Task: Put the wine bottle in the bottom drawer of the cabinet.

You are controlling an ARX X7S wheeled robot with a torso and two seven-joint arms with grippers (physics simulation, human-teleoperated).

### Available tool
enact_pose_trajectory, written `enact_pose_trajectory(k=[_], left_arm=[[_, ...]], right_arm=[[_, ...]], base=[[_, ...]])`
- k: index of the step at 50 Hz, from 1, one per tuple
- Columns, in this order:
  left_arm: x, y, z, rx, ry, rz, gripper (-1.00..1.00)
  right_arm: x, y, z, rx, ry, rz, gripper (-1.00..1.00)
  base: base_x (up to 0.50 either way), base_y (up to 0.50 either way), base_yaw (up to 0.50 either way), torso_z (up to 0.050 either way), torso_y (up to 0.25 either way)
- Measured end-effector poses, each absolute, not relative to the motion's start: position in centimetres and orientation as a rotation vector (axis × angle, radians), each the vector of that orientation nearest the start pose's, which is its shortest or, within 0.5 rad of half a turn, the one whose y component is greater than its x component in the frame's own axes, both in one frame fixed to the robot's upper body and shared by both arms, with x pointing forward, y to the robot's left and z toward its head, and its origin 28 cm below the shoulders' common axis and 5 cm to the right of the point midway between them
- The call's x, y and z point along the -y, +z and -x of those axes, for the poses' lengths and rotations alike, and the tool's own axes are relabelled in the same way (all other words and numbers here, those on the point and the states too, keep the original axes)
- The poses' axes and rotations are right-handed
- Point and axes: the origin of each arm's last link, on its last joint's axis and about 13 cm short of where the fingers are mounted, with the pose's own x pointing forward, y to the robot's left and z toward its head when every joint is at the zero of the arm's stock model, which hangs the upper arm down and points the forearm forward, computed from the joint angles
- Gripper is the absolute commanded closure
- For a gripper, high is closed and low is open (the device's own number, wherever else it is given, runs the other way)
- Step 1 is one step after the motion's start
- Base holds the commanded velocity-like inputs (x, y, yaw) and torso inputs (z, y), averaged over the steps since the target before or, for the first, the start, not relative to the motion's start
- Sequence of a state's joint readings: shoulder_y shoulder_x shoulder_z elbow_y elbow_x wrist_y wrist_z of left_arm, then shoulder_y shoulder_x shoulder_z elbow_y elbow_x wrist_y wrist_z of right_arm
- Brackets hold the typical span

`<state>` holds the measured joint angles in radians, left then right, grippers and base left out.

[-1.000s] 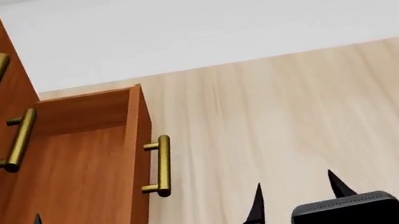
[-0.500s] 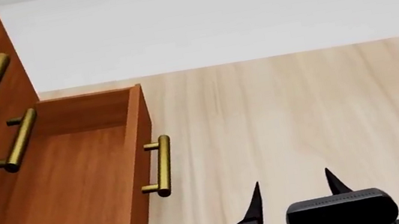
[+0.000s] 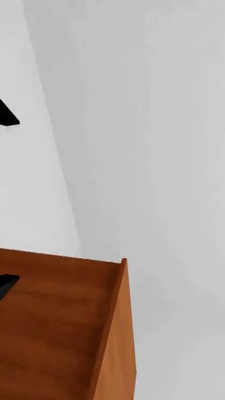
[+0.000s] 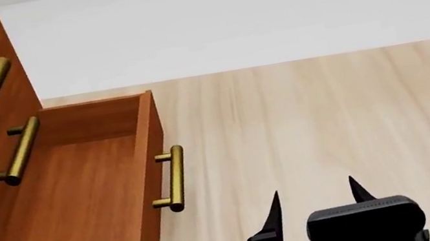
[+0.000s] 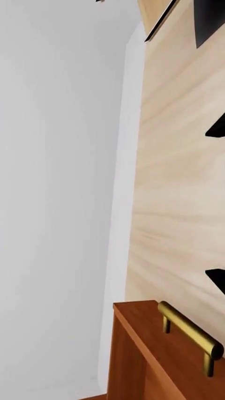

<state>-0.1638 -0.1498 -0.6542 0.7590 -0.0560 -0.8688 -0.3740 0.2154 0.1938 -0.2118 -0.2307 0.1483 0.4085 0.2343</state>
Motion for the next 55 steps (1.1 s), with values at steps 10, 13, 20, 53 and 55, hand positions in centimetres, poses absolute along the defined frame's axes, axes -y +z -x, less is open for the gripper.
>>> enact_pose_trajectory(k=[10, 13, 20, 53, 55], left_arm=[[-34.9, 15.8, -15.3, 0.207, 1.256, 0.053, -1.0], [-35.2, 16.0, -14.8, 0.286, 1.328, 0.083, -1.0], [-35.5, 16.4, -13.8, 0.453, 1.374, 0.153, -1.0], [-33.5, 18.2, -8.2, 1.014, 1.611, -0.082, -1.0], [-33.4, 18.3, -8.1, 1.022, 1.615, -0.089, -1.0]], right_arm=[[9.6, 7.9, -24.9, 0.006, -0.004, 0.101, -1.0], [9.6, 7.9, -25.0, 0.005, -0.002, 0.104, -1.0], [9.5, 7.8, -25.1, 0.0, 0.004, 0.108, -1.0], [9.4, 7.3, -26.2, -0.042, 0.02, 0.135, -1.0], [9.4, 7.3, -26.2, -0.043, 0.02, 0.135, -1.0]], base=[[0.0, 0.0, 0.0, 0.0, 0.0], [0.0, 0.0, 0.0, 0.0, 0.0], [0.0, 0.0, 0.0, 0.0, 0.0], [0.0, 0.0, 0.0, 0.0, 0.0], [0.0, 0.0, 0.0, 0.0, 0.0]])
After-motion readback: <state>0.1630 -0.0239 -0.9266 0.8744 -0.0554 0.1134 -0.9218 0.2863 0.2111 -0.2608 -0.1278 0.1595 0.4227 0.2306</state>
